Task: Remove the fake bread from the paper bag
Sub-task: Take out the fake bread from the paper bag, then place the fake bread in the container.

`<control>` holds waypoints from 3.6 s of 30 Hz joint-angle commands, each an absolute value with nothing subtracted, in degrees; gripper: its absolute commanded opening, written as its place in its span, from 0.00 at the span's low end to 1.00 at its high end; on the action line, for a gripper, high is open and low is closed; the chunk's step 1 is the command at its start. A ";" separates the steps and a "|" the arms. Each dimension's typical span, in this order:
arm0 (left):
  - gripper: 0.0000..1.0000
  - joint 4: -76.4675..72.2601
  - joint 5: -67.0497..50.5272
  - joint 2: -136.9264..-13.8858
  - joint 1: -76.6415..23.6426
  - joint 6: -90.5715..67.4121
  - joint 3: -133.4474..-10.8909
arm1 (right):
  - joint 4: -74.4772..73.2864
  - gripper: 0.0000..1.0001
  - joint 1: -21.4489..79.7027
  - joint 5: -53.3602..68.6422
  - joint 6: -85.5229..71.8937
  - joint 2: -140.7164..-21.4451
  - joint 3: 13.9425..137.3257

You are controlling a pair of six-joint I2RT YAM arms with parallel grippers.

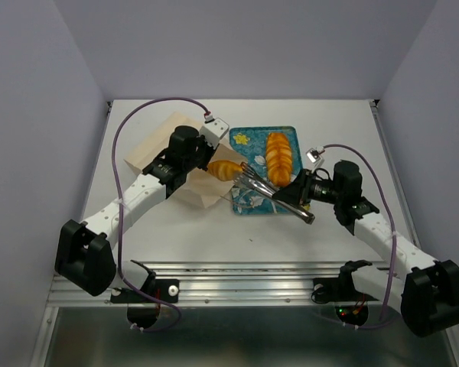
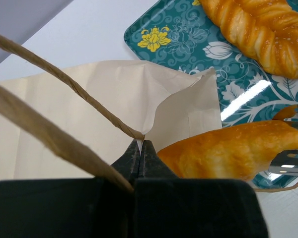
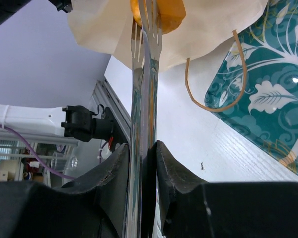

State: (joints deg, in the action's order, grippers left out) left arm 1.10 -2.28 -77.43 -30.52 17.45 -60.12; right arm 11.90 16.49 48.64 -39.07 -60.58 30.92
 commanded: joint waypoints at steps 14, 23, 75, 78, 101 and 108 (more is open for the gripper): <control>0.00 -0.09 3.87 -77.25 -29.71 17.40 -61.96 | 7.12 0.01 3.00 57.39 -43.42 -50.54 30.50; 0.00 1.58 3.69 -78.31 -29.53 17.75 -62.84 | 7.21 0.01 -2.28 55.64 -43.25 -50.45 31.81; 0.00 0.62 2.63 -67.24 -29.53 17.58 -55.37 | 58.63 0.01 7.82 37.71 -87.63 -98.08 35.16; 0.00 0.53 2.46 -67.15 -29.53 17.32 -55.46 | 58.27 0.01 7.82 38.58 -87.63 -100.10 35.85; 0.00 1.14 3.60 -67.76 -29.53 16.61 -55.55 | 46.76 0.49 8.44 36.39 -83.32 -100.46 39.11; 0.00 1.05 3.16 -67.50 -29.53 17.14 -55.37 | 44.74 0.54 8.44 35.68 -81.04 -98.35 39.55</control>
